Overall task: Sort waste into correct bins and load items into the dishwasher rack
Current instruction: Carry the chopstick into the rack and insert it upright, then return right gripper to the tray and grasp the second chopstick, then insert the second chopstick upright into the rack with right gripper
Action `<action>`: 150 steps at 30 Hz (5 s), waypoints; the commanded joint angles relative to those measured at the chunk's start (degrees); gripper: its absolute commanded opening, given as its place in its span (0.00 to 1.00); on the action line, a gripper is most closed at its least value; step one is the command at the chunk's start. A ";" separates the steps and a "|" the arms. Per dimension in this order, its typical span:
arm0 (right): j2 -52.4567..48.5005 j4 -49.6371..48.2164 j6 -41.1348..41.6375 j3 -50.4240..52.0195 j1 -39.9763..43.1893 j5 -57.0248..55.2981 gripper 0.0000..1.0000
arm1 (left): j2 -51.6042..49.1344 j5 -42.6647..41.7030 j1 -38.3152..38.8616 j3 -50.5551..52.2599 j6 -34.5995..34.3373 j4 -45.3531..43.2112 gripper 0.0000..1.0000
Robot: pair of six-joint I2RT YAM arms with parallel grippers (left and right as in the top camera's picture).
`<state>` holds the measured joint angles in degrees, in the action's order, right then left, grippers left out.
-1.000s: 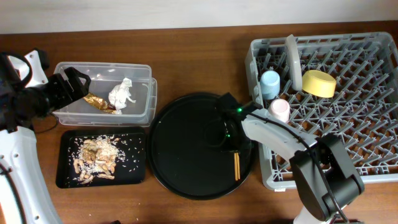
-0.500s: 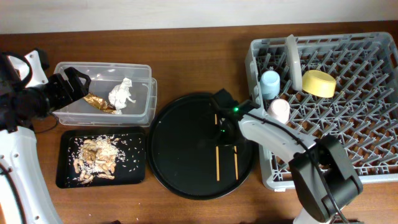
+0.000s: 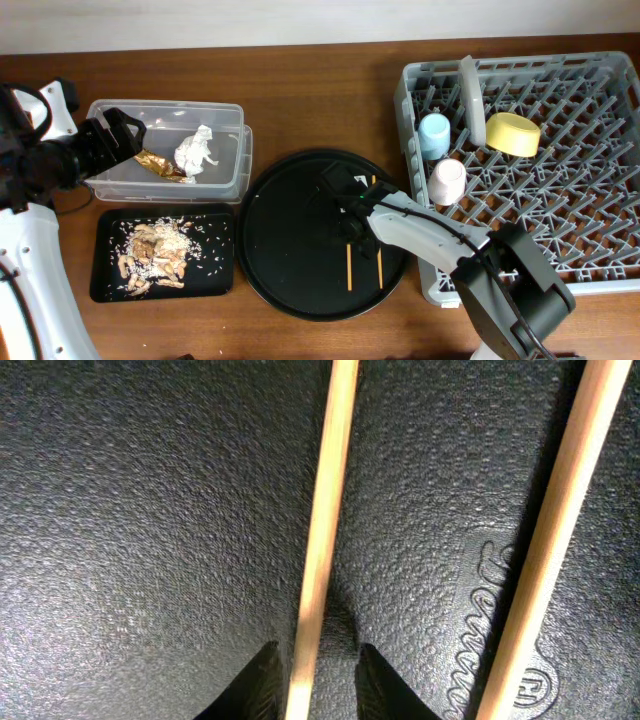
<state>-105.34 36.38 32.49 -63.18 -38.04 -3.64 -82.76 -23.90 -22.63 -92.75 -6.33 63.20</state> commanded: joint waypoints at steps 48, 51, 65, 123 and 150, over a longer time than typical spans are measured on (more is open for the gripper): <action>8.85 27.74 -38.66 -10.91 44.46 8.22 0.04 | 0.17 -0.07 -0.20 -0.04 -0.33 -0.11 0.99; 8.85 27.69 -38.66 -12.48 44.46 8.39 0.05 | 0.17 -0.04 -0.20 -0.04 -0.33 -0.11 0.99; 8.87 30.86 -37.64 -15.69 44.41 32.94 0.41 | 0.17 -0.07 -0.20 -0.04 -0.33 -0.11 0.99; 2.16 37.62 -37.00 -29.81 38.82 2.75 0.04 | 0.17 -0.07 -0.20 -0.04 -0.33 -0.11 0.99; -0.15 33.35 -36.57 -29.81 39.19 35.98 0.99 | 0.17 -0.04 -0.20 -0.04 -0.33 -0.11 0.99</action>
<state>-104.97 69.93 -4.29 -93.41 0.82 31.18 -82.76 -23.90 -22.63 -92.75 -6.33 63.20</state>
